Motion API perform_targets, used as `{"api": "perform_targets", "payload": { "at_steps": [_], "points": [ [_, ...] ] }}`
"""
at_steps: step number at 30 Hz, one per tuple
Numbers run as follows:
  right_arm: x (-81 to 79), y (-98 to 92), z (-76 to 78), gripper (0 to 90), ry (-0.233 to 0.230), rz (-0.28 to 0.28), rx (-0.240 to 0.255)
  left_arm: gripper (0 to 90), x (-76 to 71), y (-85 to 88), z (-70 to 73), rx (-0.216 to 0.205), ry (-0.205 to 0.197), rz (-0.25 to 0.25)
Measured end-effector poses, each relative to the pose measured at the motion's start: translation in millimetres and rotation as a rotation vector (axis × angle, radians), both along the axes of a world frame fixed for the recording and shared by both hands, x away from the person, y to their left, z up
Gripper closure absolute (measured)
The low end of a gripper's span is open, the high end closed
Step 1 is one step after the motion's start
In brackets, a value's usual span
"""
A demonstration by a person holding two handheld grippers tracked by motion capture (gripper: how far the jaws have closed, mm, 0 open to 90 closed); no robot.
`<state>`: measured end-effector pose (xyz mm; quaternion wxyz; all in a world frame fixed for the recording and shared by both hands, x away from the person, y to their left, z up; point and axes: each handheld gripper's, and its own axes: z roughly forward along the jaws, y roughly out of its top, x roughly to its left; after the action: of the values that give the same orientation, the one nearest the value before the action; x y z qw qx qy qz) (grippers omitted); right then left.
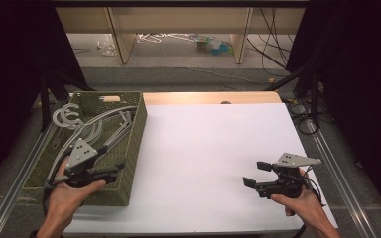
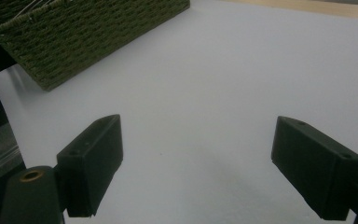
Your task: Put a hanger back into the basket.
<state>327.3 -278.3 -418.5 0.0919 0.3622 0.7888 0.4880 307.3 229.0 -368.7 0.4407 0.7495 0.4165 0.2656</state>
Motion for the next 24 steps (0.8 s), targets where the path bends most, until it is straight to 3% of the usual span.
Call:
{"api": "perform_targets", "payload": {
  "at_steps": [3,8,9,11,12,14,16,18,24],
  "points": [
    [-2.9,0.8,1.1,17.3,0.005,-0.012,-0.004,24.5,-10.0,-2.6,-1.7,0.006,-0.008,-0.006],
    [-7.3,4.7,-0.1,17.4,-0.032,-0.022,0.017,24.7,-27.4,-0.6,-3.9,0.035,-0.042,0.018],
    [-9.1,4.6,1.0,17.4,-0.021,-0.015,-0.001,24.9,-30.0,0.6,-4.2,0.038,-0.047,0.017],
    [-12.1,6.3,1.2,17.4,-0.028,-0.02,-0.011,25.3,-35.8,3.9,-5.9,-0.029,-0.032,0.025],
    [-14.1,7.0,1.4,17.4,-0.022,-0.019,-0.008,25.3,-37.5,4.4,-7.3,-0.043,-0.031,0.021],
    [-15.5,7.8,0.0,17.4,-0.041,-0.019,-0.007,25.4,-41.7,2.3,-11.6,-0.08,-0.025,0.001],
    [-18.1,8.1,-0.6,17.4,-0.043,-0.021,-0.001,25.4,-45.0,-2.4,-15.1,-0.103,-0.046,-0.01],
    [-20.1,7.7,-0.3,17.4,-0.046,-0.028,-0.018,24.7,-48.9,-12.4,-21.1,-0.084,-0.055,-0.031],
    [-28.8,7.3,-0.2,17.3,-0.068,-0.028,0.001,23.8,-53.4,-38.1,-40.3,-0.066,-0.05,-0.108]
  ]
}}
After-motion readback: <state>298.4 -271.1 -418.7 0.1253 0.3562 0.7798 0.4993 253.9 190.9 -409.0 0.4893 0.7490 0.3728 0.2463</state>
